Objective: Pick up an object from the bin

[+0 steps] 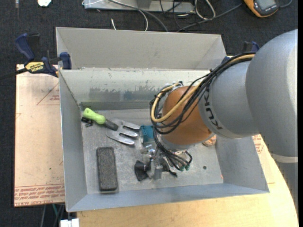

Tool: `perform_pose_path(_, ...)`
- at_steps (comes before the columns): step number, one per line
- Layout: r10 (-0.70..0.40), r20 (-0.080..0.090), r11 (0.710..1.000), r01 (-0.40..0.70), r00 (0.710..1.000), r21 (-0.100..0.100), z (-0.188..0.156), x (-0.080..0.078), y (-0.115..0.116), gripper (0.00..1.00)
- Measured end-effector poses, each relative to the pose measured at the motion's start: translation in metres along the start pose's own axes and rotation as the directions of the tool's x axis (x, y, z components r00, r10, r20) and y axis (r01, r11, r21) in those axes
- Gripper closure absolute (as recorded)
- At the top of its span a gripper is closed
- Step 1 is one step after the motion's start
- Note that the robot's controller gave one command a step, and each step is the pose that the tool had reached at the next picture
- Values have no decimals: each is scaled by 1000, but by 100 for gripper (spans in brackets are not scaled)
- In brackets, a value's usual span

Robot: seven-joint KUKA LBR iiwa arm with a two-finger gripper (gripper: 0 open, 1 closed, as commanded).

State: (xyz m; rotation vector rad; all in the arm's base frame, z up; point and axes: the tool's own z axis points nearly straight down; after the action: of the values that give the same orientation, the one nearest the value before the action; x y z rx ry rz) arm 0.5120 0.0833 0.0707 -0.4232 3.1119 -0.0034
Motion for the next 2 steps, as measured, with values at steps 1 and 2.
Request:
perform_pose_path(1,0,-1,1000,0,1000,0,0,0,0,100)
perform_pose_path(2,20,-4,1000,-20,1000,0,-68,-1,4,100)
